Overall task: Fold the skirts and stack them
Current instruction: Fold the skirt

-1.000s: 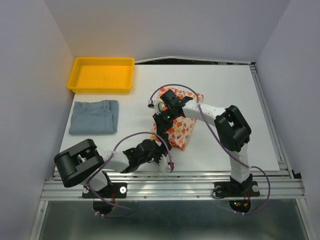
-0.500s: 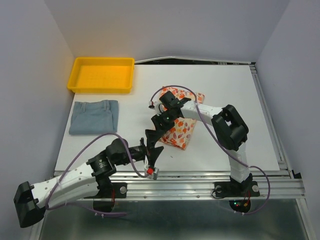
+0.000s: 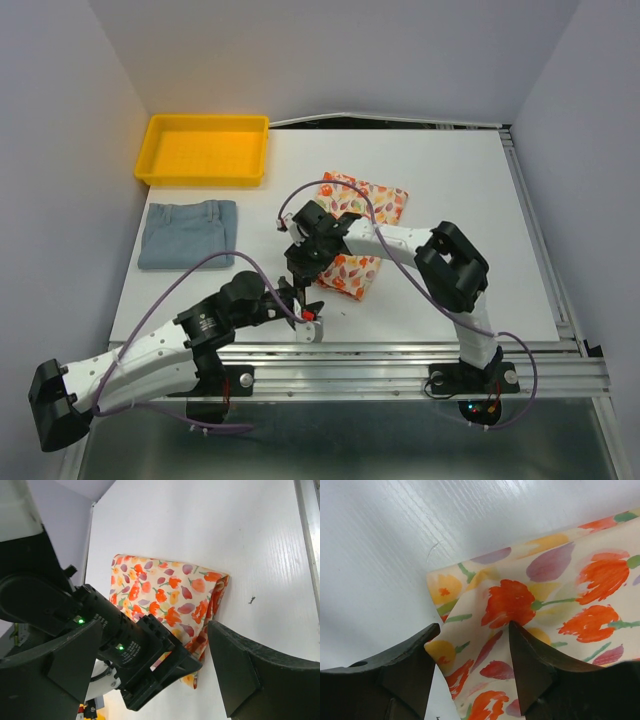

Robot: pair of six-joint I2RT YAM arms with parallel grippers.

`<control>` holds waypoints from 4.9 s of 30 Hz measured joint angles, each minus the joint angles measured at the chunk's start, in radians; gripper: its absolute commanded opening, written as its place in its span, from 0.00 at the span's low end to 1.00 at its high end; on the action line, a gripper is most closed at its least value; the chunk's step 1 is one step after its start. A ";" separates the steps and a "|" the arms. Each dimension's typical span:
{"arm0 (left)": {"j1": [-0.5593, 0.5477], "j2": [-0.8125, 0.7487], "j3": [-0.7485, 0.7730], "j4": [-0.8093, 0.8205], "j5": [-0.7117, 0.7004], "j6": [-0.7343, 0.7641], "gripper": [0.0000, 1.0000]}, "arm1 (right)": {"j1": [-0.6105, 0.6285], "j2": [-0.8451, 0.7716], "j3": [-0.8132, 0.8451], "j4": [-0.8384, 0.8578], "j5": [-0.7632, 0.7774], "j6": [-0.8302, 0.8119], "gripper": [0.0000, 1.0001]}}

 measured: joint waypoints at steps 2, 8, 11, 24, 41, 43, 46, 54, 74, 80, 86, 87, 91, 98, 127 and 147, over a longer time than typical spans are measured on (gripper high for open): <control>0.000 -0.031 0.002 -0.006 0.002 -0.012 0.98 | 0.013 0.000 0.004 -0.004 0.033 0.000 0.64; 0.000 -0.067 0.013 -0.047 0.011 -0.029 0.98 | 0.051 0.006 0.008 -0.006 0.113 -0.001 0.56; 0.000 -0.068 0.017 -0.064 0.016 -0.032 0.98 | 0.067 0.021 0.017 0.005 0.178 -0.005 0.40; -0.019 0.004 0.013 -0.215 0.012 0.166 0.97 | 0.069 0.042 0.031 0.071 0.217 -0.005 0.01; -0.025 0.357 -0.162 0.242 -0.196 0.336 0.98 | 0.029 0.019 0.031 -0.043 -0.085 0.029 0.01; -0.025 0.371 -0.173 0.283 -0.195 0.349 0.98 | 0.025 0.019 0.031 -0.049 -0.112 0.037 0.01; -0.025 0.417 -0.177 0.341 -0.195 0.367 0.98 | 0.010 0.019 0.031 -0.060 -0.146 0.049 0.01; -0.018 0.547 -0.174 0.427 -0.169 0.425 0.98 | 0.002 0.019 0.031 -0.066 -0.180 0.056 0.01; 0.012 0.684 -0.058 0.274 -0.174 0.411 0.11 | -0.047 0.017 0.059 -0.093 -0.219 0.076 0.89; 0.003 0.652 0.027 0.128 -0.188 0.322 0.00 | -0.171 0.017 0.202 -0.138 -0.210 0.052 0.97; -0.018 0.647 0.116 -0.019 -0.187 0.207 0.00 | -0.333 0.019 0.367 -0.121 -0.133 -0.039 0.90; -0.019 0.647 0.129 -0.032 -0.187 0.192 0.00 | -0.349 0.019 0.370 -0.119 -0.126 -0.047 0.88; -0.021 0.636 0.171 -0.102 -0.187 0.147 0.00 | -0.422 0.050 0.370 -0.118 -0.107 -0.087 0.77; -0.028 0.627 0.324 -0.309 -0.154 0.087 0.00 | -0.453 0.167 0.369 -0.119 -0.139 -0.135 0.71; 0.000 0.779 0.843 -0.869 0.023 0.063 0.00 | -0.359 0.089 0.060 -0.015 -0.496 -0.178 0.41; 0.185 1.070 0.996 -0.861 0.024 0.207 0.01 | -0.322 0.054 -0.014 -0.006 -0.578 -0.165 0.41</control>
